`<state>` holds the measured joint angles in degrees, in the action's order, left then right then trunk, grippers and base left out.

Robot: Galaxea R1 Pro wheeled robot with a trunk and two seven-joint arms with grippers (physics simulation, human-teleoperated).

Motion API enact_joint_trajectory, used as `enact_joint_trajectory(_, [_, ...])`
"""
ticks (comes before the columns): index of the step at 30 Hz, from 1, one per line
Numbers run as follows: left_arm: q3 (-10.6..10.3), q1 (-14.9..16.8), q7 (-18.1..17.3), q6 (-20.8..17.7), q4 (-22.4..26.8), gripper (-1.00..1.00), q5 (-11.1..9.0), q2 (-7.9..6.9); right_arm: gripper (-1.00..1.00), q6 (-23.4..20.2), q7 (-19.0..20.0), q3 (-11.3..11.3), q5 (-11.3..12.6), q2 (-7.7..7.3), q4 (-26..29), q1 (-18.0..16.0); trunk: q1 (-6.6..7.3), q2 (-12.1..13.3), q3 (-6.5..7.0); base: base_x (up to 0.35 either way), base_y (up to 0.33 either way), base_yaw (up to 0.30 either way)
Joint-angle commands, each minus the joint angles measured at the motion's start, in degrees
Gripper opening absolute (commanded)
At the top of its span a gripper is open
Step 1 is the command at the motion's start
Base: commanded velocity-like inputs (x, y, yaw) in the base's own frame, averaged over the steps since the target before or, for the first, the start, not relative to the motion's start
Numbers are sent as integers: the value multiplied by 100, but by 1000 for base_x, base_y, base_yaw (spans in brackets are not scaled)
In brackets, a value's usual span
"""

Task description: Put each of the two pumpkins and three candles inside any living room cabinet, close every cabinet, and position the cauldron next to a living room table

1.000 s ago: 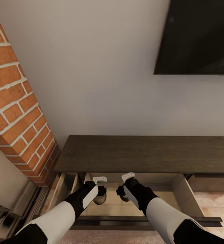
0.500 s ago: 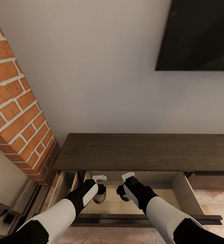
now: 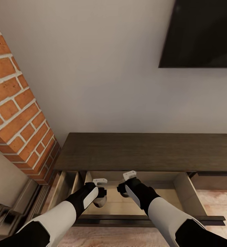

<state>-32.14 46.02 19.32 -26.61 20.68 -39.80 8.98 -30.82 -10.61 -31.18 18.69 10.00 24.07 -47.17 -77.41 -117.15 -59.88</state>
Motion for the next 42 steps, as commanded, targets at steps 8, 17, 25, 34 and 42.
enact_joint_trajectory(8, [-53, 3, 37, 529, 6, -100, -71, -13, -100, 104, 213, -33, 73, 0, 0, 5, 1, -2, -79, 0, 0, 0])
enact_joint_trajectory(17, [-100, 3, 37, 599, 12, -100, -62, 10, -100, 99, 251, -51, 73, 0, 1, 3, 1, -2, -164, 0, 0, 0])
enact_joint_trajectory(25, [-382, 3, 37, 599, 14, -100, -64, 24, -100, -81, 243, -48, 69, 0, -76, -71, 1, -2, -238, 0, 0, 0])
enact_joint_trajectory(34, [-398, 3, 37, 712, 30, -100, -73, 25, -100, -127, 218, -38, 80, 0, -275, -203, 1, -2, -323, 0, 0, 0])
enact_joint_trajectory(42, [-394, 14, 32, 761, 74, -100, -82, 26, -100, -127, 217, -37, 82, 0, -313, -221, 1, -2, -397, 0, 0, 0])
